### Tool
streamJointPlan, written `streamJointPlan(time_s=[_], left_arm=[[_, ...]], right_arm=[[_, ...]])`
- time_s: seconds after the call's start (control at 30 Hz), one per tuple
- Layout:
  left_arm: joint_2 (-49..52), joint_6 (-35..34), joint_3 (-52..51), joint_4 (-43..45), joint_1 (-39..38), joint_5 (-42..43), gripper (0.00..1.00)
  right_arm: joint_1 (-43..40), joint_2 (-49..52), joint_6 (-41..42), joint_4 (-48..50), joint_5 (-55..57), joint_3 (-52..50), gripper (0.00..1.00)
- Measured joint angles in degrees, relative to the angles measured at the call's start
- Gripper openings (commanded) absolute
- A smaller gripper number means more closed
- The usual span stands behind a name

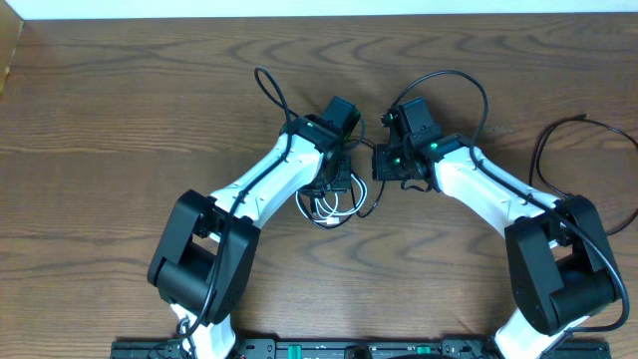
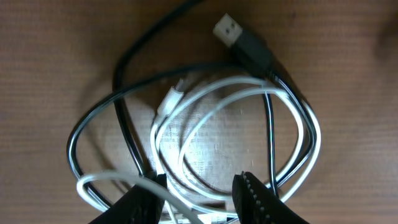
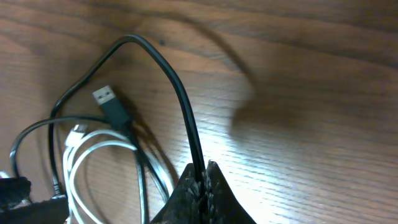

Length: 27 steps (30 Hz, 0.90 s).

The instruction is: Untangle cables

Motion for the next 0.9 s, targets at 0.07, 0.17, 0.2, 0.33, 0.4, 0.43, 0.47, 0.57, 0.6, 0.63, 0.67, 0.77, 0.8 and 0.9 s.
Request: streamJointPlan(time_s=[0.07, 0.17, 0.2, 0.33, 0.4, 0.43, 0.47, 0.57, 0.6, 0.63, 0.67, 0.77, 0.8, 0.9], left_arm=[[0.0, -0.22, -0.61, 1.46, 0.0, -0.66, 0.4], [0.0, -0.52, -1.7, 4.17, 0.0, -1.11, 0.4], [0.0, -0.7, -2.16, 4.98, 0.0, -1.18, 0.4], [0.02, -0.96, -4.0, 7.32, 0.0, -1.99, 0.4], [0.24, -1.03, -4.55, 7.56, 0.0, -2.84, 0.4], [0.42, -1.05, -4.7, 7.54, 0.0, -3.23, 0.4], [0.72, -1.05, -4.81, 7.56, 0.0, -3.69, 0.4], [1.62, -1.05, -4.96, 7.76, 0.0, -4.37, 0.4], [1.86, -1.03, -4.96, 7.76, 0.0, -4.52, 0.4], [1.99, -1.05, -4.96, 7.78, 0.0, -4.57, 0.4], [2.08, -1.03, -4.96, 7.8, 0.0, -4.72, 0.4], [2.14, -1.05, -4.96, 7.91, 0.0, -4.94, 0.4], [2.14, -1.03, -4.96, 7.91, 0.0, -4.98, 0.4], [2.14, -1.05, -4.96, 7.93, 0.0, -5.18, 0.4]], right_arm=[[-0.02, 0.0, 0.0, -0.02, 1.11, 0.0, 0.01], [-0.02, 0.0, 0.0, -0.02, 2.14, 0.0, 0.01], [0.0, 0.0, -0.02, -0.02, 2.38, 0.0, 0.01], [0.0, 0.0, -0.02, -0.02, 2.8, 0.0, 0.01], [0.0, 0.0, -0.02, -0.02, 2.86, 0.0, 0.01], [-0.02, 0.0, -0.02, -0.02, 2.95, 0.0, 0.01], [-0.02, 0.0, -0.02, -0.04, 2.97, 0.0, 0.01], [-0.02, 0.0, -0.02, -0.02, 2.99, 0.0, 0.01], [-0.02, 0.0, -0.02, -0.02, 2.99, 0.0, 0.01], [0.0, 0.0, -0.02, -0.02, 2.99, 0.0, 0.01], [-0.02, 0.0, -0.02, -0.02, 2.99, 0.0, 0.01], [-0.02, 0.0, -0.02, -0.02, 3.02, 0.0, 0.01], [0.0, 0.0, -0.02, -0.02, 3.02, 0.0, 0.01], [0.0, 0.0, -0.02, -0.02, 3.02, 0.0, 0.01]])
